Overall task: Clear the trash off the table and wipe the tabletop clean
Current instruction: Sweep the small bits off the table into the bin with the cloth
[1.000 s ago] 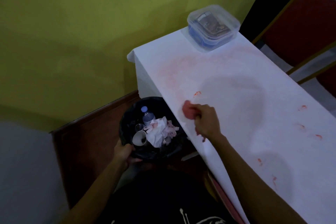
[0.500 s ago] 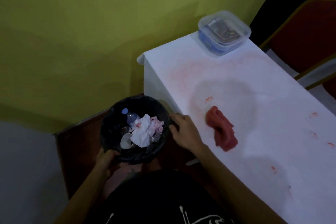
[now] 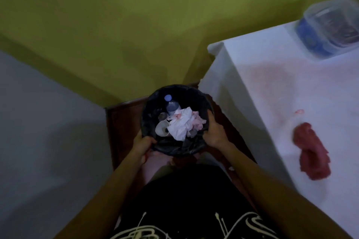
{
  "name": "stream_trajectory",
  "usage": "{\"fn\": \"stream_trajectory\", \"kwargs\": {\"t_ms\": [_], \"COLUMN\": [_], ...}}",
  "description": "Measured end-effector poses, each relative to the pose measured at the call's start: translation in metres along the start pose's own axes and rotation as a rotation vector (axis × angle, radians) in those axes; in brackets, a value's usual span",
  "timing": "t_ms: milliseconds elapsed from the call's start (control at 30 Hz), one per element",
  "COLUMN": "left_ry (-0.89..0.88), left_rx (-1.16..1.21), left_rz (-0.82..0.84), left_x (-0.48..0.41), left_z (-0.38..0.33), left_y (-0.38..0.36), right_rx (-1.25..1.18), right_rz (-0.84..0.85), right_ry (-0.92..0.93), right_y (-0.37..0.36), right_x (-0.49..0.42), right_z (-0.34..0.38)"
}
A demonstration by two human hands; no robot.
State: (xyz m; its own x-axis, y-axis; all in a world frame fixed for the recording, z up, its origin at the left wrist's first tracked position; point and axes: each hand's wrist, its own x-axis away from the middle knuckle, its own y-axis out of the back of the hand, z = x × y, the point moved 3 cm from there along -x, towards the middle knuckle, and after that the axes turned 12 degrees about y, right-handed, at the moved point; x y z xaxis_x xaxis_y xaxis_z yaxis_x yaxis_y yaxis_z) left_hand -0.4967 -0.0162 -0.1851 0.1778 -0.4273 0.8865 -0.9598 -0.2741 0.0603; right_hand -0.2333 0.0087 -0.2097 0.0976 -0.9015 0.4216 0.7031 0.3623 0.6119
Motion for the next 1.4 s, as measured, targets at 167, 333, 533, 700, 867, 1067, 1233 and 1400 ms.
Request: {"fn": "stream_trajectory", "kwargs": {"t_ms": [167,333,533,700,867,1067,1233,1400], "left_ry": [0.097,0.191,0.22,0.345,0.358,0.287,0.257,0.314], "left_rx": [0.01,0.021,-0.027,-0.037,-0.056,-0.046,-0.123,-0.214], "left_rz": [-0.019,-0.046,-0.141,-0.118,-0.102,-0.127,-0.142,-0.092], "left_x": [-0.02,-0.046,-0.145,-0.257,-0.359,-0.441,-0.46,-0.413], "left_z": [0.003,-0.001,0.014,0.052,0.093,0.129,0.134,0.117], "left_y": [0.009,-0.003,-0.036,-0.066,-0.081,-0.08,-0.082,-0.078], "right_rx": [-0.073,-0.129,-0.078,-0.018,-0.015,-0.055,-0.059,-0.052], "right_rz": [0.061,0.119,0.204,0.303,0.248,0.195,0.157,0.131], "right_ry": [-0.086,-0.084,-0.187,-0.208,-0.239,-0.249,-0.278,-0.315], "right_y": [-0.02,-0.024,-0.061,-0.108,-0.153,-0.184,-0.197,-0.18], "right_x": [-0.012,-0.04,-0.115,-0.191,-0.248,-0.285,-0.295,-0.269], "right_z": [0.0,-0.012,-0.08,-0.153,-0.216,-0.258,-0.268,-0.242]}}
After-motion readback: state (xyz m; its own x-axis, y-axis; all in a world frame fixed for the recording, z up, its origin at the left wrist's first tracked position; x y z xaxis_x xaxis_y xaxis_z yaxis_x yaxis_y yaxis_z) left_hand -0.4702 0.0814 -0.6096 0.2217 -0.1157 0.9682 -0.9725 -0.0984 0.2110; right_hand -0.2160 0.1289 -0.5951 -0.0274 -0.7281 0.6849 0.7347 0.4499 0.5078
